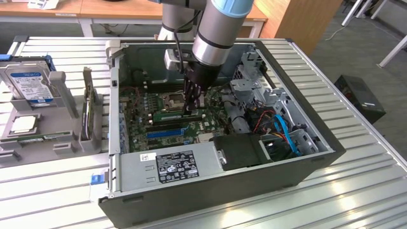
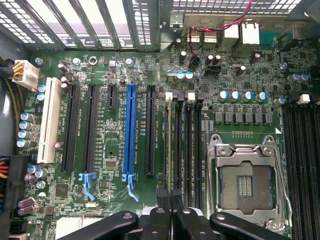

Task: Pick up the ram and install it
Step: 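Insert the ram into the slot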

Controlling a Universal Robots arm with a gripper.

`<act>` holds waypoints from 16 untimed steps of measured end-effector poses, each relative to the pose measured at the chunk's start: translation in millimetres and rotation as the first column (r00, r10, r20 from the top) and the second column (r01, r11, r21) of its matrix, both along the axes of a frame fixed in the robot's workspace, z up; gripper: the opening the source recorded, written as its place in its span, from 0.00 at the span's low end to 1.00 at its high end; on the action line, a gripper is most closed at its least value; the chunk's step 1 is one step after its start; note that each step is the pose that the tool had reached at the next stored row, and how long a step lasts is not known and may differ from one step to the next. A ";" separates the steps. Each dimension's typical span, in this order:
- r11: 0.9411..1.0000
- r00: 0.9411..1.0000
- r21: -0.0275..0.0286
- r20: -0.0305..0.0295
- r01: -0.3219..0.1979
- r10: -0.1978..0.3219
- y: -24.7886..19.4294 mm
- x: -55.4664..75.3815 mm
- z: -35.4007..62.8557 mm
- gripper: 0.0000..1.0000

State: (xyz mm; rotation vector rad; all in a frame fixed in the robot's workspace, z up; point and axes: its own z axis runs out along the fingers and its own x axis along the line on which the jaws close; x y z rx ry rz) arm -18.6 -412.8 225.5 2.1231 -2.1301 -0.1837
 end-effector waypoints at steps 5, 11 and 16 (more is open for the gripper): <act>1.000 1.000 0.000 0.000 0.000 0.000 0.0 0.0 -1.2 0.12; 1.000 1.000 0.000 0.000 0.000 0.000 0.0 0.0 -3.7 0.12; 1.000 1.000 0.000 0.000 0.000 0.000 0.0 0.0 -4.4 0.12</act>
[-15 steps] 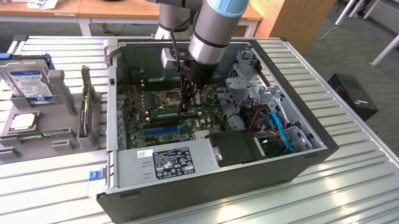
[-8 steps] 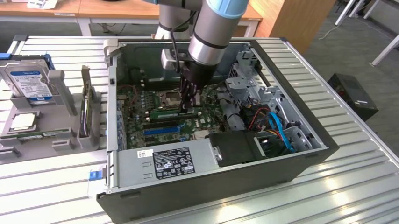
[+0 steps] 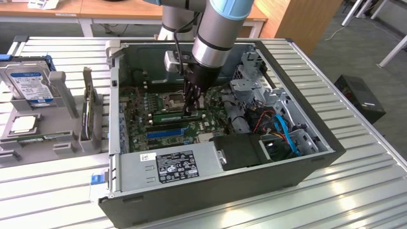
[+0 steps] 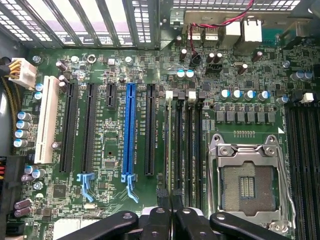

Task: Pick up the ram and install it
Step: 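Insert the ram into the slot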

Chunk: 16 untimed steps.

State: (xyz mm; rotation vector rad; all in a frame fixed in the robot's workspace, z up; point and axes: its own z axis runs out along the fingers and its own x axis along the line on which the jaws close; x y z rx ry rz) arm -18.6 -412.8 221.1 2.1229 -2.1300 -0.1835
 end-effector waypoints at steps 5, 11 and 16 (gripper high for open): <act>1.000 1.000 0.000 0.000 0.000 0.000 0.0 0.0 -0.1 0.12; 1.000 1.000 0.000 0.000 0.000 0.000 0.0 0.0 -0.1 0.19; 1.000 1.000 0.000 0.000 0.000 0.000 0.0 0.0 0.0 0.19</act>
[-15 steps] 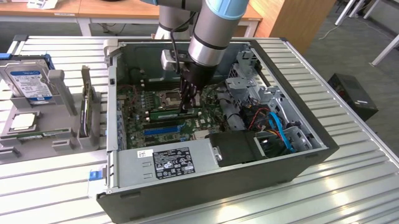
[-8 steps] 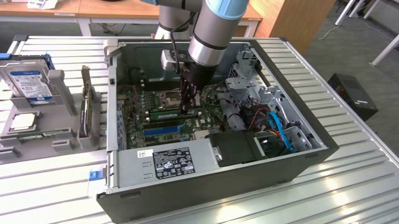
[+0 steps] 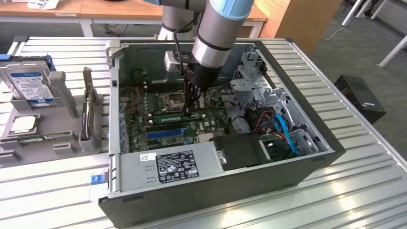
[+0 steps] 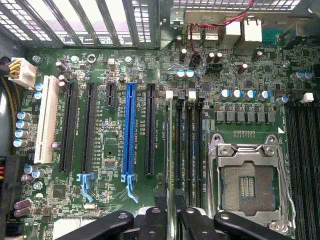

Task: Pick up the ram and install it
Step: 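Insert the ram into the slot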

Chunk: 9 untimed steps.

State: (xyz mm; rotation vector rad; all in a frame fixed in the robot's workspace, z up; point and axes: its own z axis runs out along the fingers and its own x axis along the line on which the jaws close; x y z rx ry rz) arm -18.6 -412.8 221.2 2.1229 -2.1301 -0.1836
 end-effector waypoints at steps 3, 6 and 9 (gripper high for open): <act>1.000 1.000 0.000 0.000 0.000 0.000 0.0 0.0 2.7 0.19; 1.000 1.000 0.000 0.000 0.000 0.000 0.0 0.0 9.3 0.19; 1.000 1.000 0.000 0.000 0.000 0.000 0.0 0.0 18.7 0.19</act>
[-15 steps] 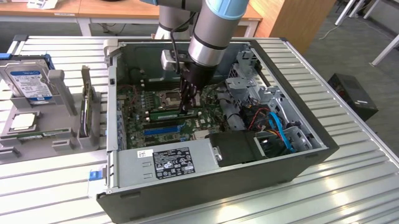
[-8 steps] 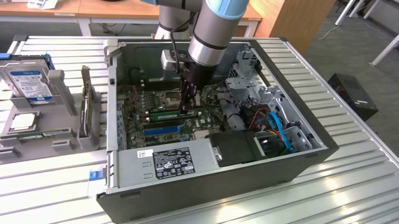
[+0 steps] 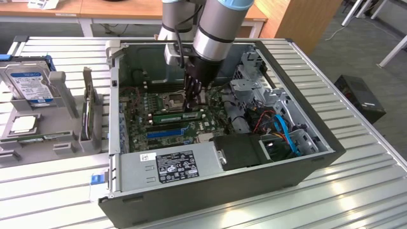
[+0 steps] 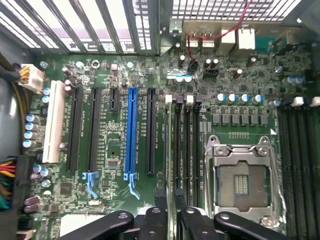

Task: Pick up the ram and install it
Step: 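Insert the ram into the slot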

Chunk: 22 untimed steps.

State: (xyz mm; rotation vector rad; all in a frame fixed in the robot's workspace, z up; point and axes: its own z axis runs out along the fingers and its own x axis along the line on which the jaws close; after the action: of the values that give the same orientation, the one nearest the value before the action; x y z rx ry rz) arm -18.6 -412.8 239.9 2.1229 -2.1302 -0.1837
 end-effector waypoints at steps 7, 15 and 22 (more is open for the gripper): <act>1.000 1.000 0.000 0.002 0.000 0.000 0.0 0.1 20.8 0.19; 1.000 0.999 0.000 0.034 -0.003 0.003 0.0 -1.5 27.2 0.19; 1.000 0.997 0.000 0.078 -0.007 0.007 0.0 -4.5 29.5 0.19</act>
State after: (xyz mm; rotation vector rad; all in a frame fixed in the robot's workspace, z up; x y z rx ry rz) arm -23.1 -412.8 269.4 2.1714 -2.1646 -0.1020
